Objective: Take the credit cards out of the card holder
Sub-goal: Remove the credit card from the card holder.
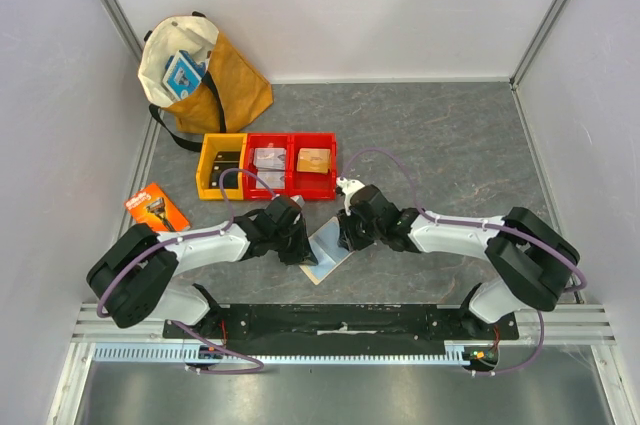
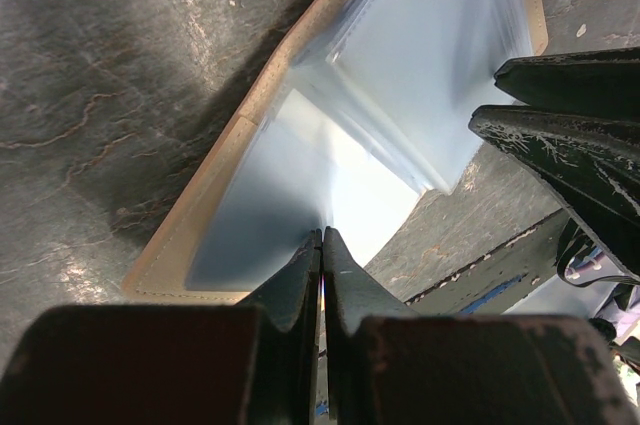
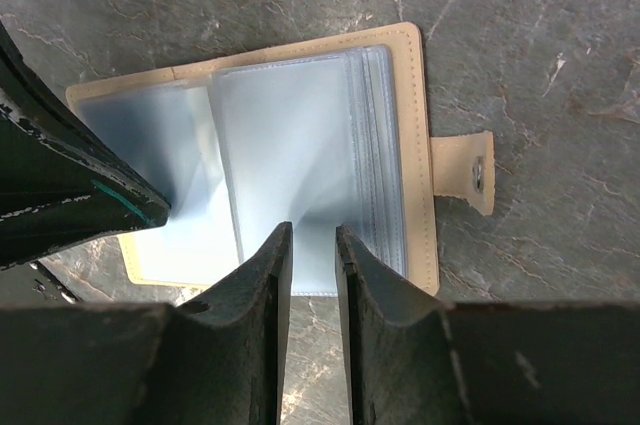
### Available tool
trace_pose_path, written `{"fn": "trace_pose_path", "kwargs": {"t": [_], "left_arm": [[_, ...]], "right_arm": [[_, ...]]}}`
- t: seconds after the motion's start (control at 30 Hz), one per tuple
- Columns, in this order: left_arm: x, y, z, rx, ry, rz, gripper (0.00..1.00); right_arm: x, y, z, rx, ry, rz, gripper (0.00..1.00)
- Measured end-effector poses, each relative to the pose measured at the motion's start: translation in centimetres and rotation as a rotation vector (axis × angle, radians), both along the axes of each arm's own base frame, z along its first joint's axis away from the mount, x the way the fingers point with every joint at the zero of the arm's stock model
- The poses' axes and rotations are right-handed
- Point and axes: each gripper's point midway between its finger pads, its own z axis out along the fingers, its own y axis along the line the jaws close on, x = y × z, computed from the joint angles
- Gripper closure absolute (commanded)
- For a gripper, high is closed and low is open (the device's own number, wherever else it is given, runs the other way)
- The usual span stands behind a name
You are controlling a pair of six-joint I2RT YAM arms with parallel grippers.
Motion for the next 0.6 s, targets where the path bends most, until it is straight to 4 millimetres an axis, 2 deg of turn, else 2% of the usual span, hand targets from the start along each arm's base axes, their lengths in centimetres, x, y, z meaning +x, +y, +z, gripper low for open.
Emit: {"fn": "trace_pose_path", "kwargs": {"t": [0.27,0.6], "left_arm": [[-0.1,0.2,0.1,-0.001,-0.006,0.002,0.93],[-0.1,2.0,1.2,0.043,-0.053,0.045,0.92]], "right_arm": [[0.4,-0.9,0.9,-0.035,-0.032,-0.019,0.65],[0.9,-0.9,1.4,-0.048,-0.053,-0.021,0.66]]}}
